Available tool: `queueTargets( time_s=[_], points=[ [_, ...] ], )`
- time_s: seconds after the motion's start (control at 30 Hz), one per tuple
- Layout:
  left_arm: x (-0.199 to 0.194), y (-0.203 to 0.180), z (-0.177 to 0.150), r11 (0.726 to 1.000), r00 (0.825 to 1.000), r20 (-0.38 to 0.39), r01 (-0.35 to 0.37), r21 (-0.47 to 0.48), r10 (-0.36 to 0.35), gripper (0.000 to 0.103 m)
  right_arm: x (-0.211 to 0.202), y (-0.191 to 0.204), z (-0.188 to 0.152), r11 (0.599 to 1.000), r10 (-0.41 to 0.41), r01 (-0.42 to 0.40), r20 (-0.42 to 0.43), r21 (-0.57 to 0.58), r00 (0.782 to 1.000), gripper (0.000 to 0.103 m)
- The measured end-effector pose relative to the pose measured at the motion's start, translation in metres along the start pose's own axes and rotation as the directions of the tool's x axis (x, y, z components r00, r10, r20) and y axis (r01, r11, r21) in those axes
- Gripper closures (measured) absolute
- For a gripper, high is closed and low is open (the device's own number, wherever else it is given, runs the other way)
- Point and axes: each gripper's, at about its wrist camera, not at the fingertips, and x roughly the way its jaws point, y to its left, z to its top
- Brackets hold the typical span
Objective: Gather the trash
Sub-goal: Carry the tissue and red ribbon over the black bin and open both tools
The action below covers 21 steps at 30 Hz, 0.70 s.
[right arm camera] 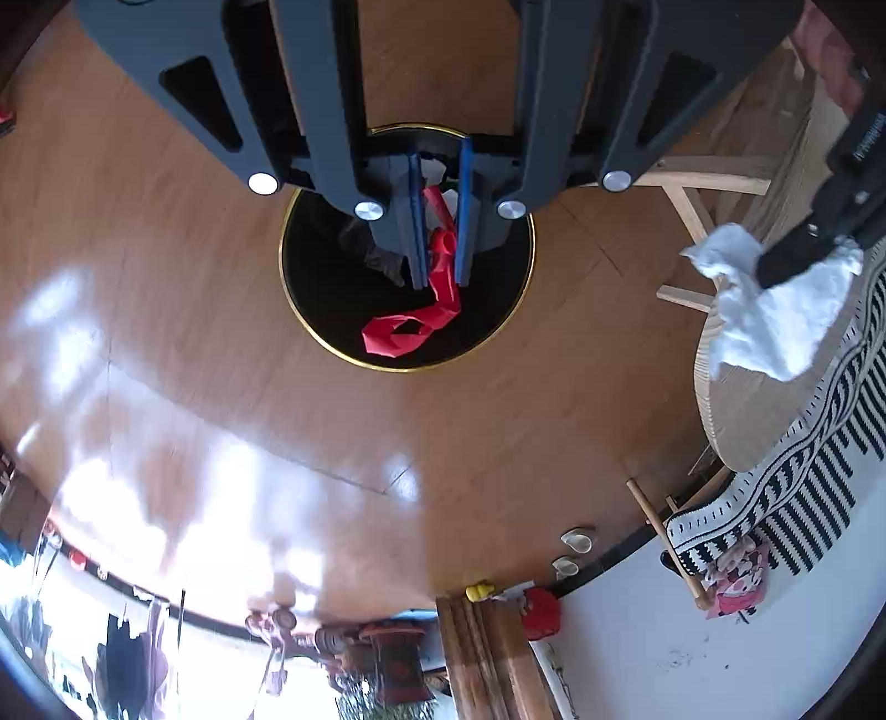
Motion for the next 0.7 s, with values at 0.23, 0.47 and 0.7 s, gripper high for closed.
queueTargets(
  time_s=[0.23,0.47,0.7],
  points=[
    [0.018,0.007,0.000,1.000,0.999,-0.036,0.014,-0.014,-0.014,0.090,0.015,-0.004,0.006,0.998,0.042,-0.041,-0.034,0.042,0.999,0.093],
    [0.027,0.006,0.001,1.000,0.999,-0.048,0.014,-0.024,-0.015,0.090,0.022,-0.003,0.012,0.995,0.080,-0.075,-0.061,0.067,0.995,0.093],
    [0.037,-0.005,0.003,0.999,0.997,-0.065,0.034,-0.016,-0.035,0.089,0.014,-0.009,0.015,0.994,0.056,-0.055,-0.016,0.097,0.998,0.033]
  ],
)
